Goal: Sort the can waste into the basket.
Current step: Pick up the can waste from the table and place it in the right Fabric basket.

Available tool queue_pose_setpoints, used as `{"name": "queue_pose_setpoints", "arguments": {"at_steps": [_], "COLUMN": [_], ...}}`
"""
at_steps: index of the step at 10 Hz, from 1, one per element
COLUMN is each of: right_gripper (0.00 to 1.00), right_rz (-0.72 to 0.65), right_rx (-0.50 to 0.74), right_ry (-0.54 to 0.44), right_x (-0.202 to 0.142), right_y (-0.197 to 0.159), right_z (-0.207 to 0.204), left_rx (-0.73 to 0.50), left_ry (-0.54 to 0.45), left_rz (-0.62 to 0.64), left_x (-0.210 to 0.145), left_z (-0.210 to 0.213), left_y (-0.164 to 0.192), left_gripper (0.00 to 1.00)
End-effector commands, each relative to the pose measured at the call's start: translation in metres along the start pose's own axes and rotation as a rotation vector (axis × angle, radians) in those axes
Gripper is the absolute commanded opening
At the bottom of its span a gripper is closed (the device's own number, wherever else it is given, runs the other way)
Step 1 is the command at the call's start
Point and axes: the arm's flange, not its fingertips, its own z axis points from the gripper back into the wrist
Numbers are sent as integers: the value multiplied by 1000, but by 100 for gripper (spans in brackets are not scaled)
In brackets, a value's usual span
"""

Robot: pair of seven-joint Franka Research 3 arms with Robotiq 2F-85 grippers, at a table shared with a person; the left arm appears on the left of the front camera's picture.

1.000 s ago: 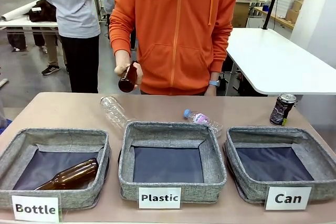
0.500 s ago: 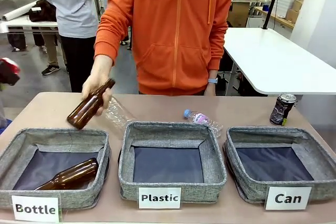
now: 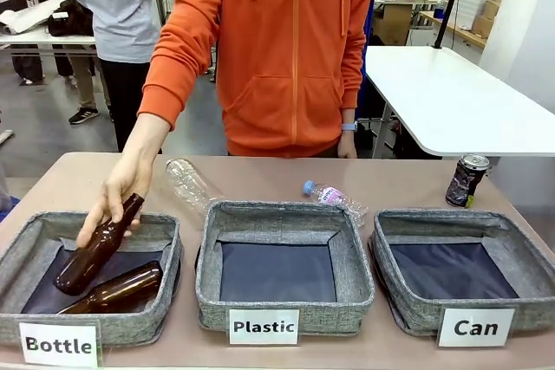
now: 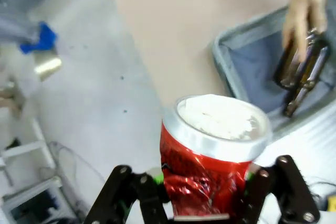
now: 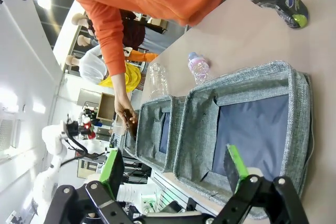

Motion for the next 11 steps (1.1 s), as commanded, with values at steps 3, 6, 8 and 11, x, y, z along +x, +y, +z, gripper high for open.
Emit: {"name": "queue_pose_setpoints", "arguments": {"at_steps": [3,6,8,11], "right_gripper": [100,100,100,100], "right_rz": [27,27,27,27], "right_rx": [23,23,23,23], "right_ry": [-23,-23,-23,-23], "right_x": [4,4,4,4], "right_y": [0,0,0,0], "right_z": [-1,-1,-1,-1], "left_rx": [1,-55,-69,-24], "left_ry": [-146,-88,-15,138], "left_rz": [101,40,-102,-320], "left_x": [-70,-39,29,151], "left_z": [-22,-37,-39,-46], "left_y": [-28,-14,-14,-59], "left_gripper": [0,0,0,0]}}
